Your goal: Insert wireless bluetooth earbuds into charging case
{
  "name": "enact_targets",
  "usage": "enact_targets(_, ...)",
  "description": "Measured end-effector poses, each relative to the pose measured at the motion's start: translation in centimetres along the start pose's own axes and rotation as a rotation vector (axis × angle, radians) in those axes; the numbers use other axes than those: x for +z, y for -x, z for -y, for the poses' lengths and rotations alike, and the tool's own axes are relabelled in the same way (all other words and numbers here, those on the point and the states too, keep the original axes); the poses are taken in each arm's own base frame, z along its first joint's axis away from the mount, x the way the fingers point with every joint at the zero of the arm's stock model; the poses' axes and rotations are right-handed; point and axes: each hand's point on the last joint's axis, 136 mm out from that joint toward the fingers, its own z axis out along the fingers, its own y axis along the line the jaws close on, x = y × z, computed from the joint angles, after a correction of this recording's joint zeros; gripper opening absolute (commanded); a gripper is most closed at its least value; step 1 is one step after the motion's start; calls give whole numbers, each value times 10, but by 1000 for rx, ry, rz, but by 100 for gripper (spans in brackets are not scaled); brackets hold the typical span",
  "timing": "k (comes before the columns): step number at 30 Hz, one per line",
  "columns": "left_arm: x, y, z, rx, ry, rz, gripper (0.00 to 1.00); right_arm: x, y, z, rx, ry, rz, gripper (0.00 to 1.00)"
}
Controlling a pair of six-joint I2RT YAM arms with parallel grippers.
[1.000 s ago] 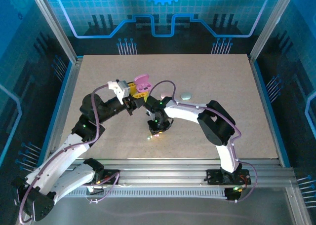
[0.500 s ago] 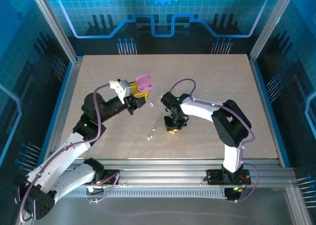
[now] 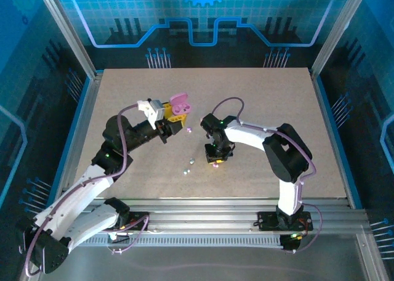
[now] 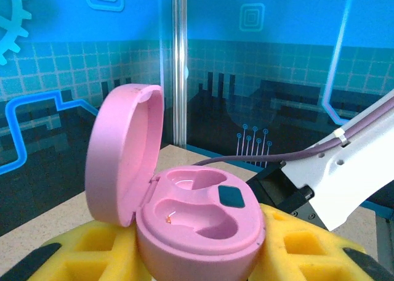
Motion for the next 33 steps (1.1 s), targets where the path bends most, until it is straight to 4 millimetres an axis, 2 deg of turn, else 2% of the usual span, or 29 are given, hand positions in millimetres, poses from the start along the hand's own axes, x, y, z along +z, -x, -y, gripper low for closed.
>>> enact_targets(12,1,-2,0,-2,-2,-5,36,6,-3,4,-39,-40,-35,29)
enact_targets(27,1,-2,0,-3,-2,-5,36,6,-4,5,-57,-54,-46,23)
enact_targets(31,1,-2,0,-3,-2,-6,36,-1,-6,0,-56,-2,-31,23)
enact_targets(33,2,-4,-1,-5,-2,-11,36,-15,-7,-8,-51,88,-3,24)
